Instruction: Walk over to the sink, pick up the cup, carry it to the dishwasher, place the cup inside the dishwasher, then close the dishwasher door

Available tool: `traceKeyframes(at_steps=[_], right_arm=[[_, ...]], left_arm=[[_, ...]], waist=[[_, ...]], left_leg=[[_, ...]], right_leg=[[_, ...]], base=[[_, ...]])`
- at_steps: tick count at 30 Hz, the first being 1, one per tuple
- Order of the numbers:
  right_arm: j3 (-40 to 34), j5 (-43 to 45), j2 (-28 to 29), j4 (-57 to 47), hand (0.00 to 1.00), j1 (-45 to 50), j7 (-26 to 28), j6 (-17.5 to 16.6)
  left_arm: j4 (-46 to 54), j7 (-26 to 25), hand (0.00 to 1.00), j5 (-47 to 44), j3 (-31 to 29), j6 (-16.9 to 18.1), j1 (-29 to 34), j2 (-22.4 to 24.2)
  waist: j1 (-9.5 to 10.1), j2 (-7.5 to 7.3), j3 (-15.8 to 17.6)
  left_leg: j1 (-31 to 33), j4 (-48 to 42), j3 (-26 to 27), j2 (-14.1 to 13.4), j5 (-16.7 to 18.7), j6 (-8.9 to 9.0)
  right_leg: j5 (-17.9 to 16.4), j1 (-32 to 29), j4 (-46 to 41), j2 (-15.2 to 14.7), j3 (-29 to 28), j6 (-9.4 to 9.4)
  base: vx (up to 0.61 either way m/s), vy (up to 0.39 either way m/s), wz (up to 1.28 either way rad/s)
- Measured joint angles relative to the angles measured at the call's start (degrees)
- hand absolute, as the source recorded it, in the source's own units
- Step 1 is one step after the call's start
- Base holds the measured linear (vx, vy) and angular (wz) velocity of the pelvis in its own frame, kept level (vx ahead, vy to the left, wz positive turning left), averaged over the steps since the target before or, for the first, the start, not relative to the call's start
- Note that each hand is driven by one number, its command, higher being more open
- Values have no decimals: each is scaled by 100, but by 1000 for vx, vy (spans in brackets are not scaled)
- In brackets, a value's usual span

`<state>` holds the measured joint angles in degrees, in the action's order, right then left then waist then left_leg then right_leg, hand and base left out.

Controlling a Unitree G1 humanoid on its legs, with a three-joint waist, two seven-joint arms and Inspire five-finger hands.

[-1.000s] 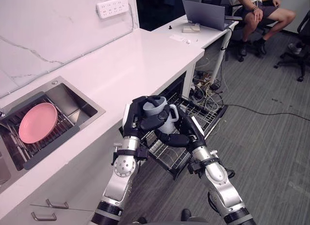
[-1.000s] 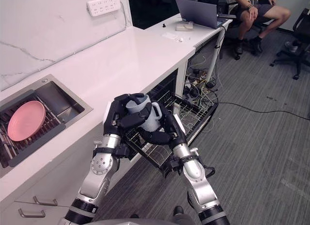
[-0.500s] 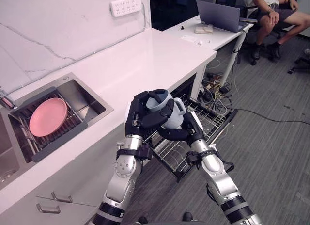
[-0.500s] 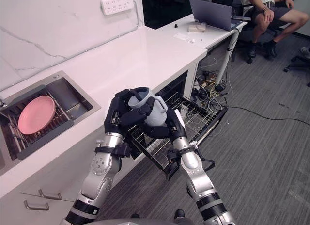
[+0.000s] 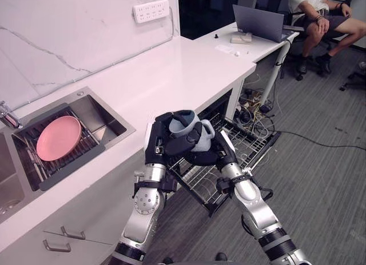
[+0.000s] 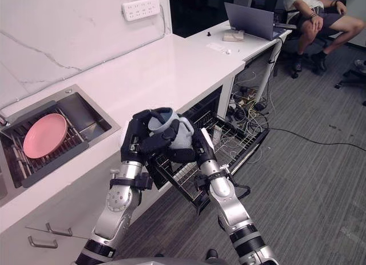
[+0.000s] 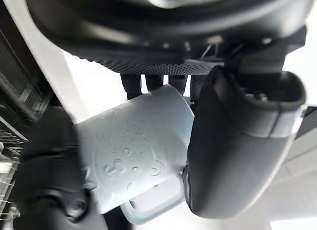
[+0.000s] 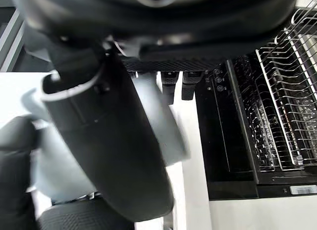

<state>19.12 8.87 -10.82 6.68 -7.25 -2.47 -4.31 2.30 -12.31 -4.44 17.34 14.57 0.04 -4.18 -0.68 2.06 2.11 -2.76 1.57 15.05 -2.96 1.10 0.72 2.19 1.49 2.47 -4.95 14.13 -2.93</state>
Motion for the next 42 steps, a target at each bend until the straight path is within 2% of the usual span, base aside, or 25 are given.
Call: traceKeyframes(at_steps=[4,5,18,19,25,31,34,38,42], right_arm=[[27,2,28,0,90,0,2,4],[26,3,47,0,30,0,-1,4],[163,-16,34,148,30,1,-5,83],[163,-16,34,174,30,1,-6,89],[75,-216,31,174,30,1,-47,91],[-181,-488,35,149,30,29,17,90],[-641,-590,125,133,30,125,6,42],[-1346,-642,-118,156,30,162,-52,-61],[-1471,-856,-547,774,30,221,-41,-162]], left_arm=[[-42,-91,30,274,1,90,13,-3],[-51,-118,30,359,0,119,13,-3],[-144,-168,30,205,30,196,104,5],[-156,-168,90,188,30,188,117,5],[-140,-118,90,110,48,168,237,35],[-70,119,90,112,12,41,623,52],[-66,211,90,97,-217,-70,809,88],[-182,381,90,-90,-619,-226,1229,24],[-554,589,90,-147,-614,-322,1373,-186]], waist=[[-1,-4,-3],[-3,-4,-3],[8,-32,-58],[8,-37,-72],[-1,-64,-101],[10,-66,-101],[19,-67,-100],[11,-78,-92],[99,-99,-70]], left_leg=[[-35,18,28,8,1,2],[-36,18,41,8,2,2],[-57,29,108,7,2,3],[-57,29,104,8,2,3],[-60,28,34,18,-1,7],[-40,29,-25,22,-1,8],[-15,28,-50,27,-1,7],[68,22,-174,38,-8,9],[233,12,-286,50,-42,-1]], right_leg=[[42,51,75,2,-26,-3],[53,51,88,4,-39,-4],[121,87,187,18,-95,-3],[120,90,188,17,-91,-3],[119,131,207,8,-25,-4],[117,153,235,7,37,-8],[112,149,235,-1,67,-13],[92,133,234,-37,192,-34],[83,27,216,-85,312,-42]], base=[[-9,0,-3],[-21,-4,-6],[-8,-3,-3],[0,0,0],[-14,-7,5],[-4,-8,6],[-7,-5,5],[-10,-3,15],[-2,4,17]])
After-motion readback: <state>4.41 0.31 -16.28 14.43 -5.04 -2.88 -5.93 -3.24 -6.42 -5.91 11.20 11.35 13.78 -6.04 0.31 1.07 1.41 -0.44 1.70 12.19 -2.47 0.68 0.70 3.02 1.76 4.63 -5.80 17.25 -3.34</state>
